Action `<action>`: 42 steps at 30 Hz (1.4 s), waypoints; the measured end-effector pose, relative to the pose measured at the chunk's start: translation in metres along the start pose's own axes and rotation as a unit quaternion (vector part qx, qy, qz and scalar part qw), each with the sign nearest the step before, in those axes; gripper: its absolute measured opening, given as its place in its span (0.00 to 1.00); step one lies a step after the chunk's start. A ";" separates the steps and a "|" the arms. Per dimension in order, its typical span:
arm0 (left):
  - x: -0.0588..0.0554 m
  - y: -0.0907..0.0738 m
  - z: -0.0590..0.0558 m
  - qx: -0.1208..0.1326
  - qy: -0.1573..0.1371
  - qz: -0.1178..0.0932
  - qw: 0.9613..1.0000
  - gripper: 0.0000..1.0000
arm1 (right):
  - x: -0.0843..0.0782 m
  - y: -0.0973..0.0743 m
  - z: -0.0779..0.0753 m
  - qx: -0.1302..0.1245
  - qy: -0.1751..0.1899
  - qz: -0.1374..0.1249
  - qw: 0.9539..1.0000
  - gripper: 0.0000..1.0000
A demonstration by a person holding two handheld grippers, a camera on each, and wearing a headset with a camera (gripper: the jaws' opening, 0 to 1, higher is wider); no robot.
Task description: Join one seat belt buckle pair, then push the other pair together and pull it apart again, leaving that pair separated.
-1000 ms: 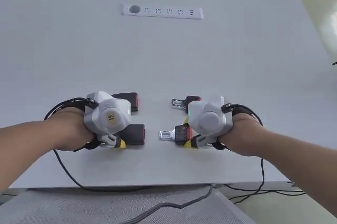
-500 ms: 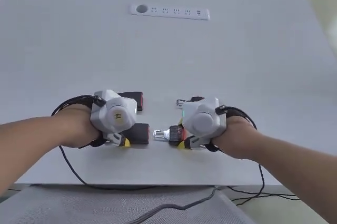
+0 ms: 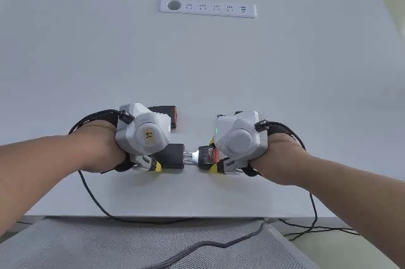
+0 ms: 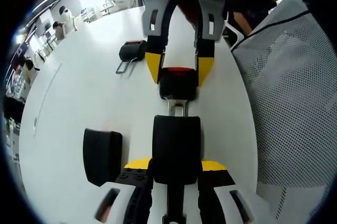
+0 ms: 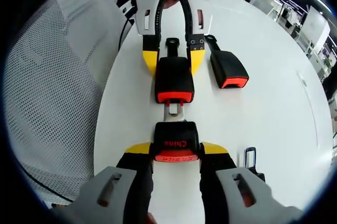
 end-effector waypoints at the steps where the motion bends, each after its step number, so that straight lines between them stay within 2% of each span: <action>1: 0.000 0.000 0.000 0.000 -0.001 -0.001 1.000 0.33 | 0.001 0.000 -0.001 -0.001 0.001 -0.001 1.000 0.32; 4: 0.000 0.000 0.000 0.000 0.002 -0.001 1.000 0.33 | 0.006 0.002 0.000 -0.002 -0.001 -0.003 1.000 0.32; 5: -0.001 0.000 0.000 -0.001 0.003 -0.002 1.000 0.33 | 0.006 0.003 0.000 -0.001 -0.002 0.005 1.000 0.32; 11: -0.001 0.000 0.000 -0.001 0.002 -0.004 1.000 0.32 | 0.006 0.002 -0.002 0.006 -0.006 0.006 1.000 0.31; 17: -0.002 0.000 0.000 -0.001 -0.002 -0.014 1.000 0.32 | 0.011 0.005 -0.004 0.006 0.004 0.010 1.000 0.30; 36: -0.002 0.000 0.000 -0.003 0.004 -0.012 1.000 0.31 | 0.026 0.012 -0.004 0.007 0.005 0.006 1.000 0.30; 37: -0.003 0.000 0.000 -0.003 0.002 -0.013 1.000 0.31 | 0.027 0.010 -0.013 0.008 -0.022 0.009 1.000 0.30; 38: -0.003 0.000 0.000 -0.003 0.003 -0.015 1.000 0.31 | 0.025 0.004 -0.013 0.004 0.000 0.021 1.000 0.30; 42: -0.003 0.000 0.000 -0.003 0.004 -0.016 1.000 0.31 | 0.024 0.012 -0.007 0.004 -0.001 0.016 1.000 0.30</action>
Point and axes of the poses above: the centre of the closed fingertips' face, and the gripper's own axes: y roughly forward along the fingers, z roughly to its left, x roughly out of its top, the point moved 9 cm from there along -y, roughly backward along the fingers, and after that the axes turned 8 degrees about -y, right-handed, at the moved point
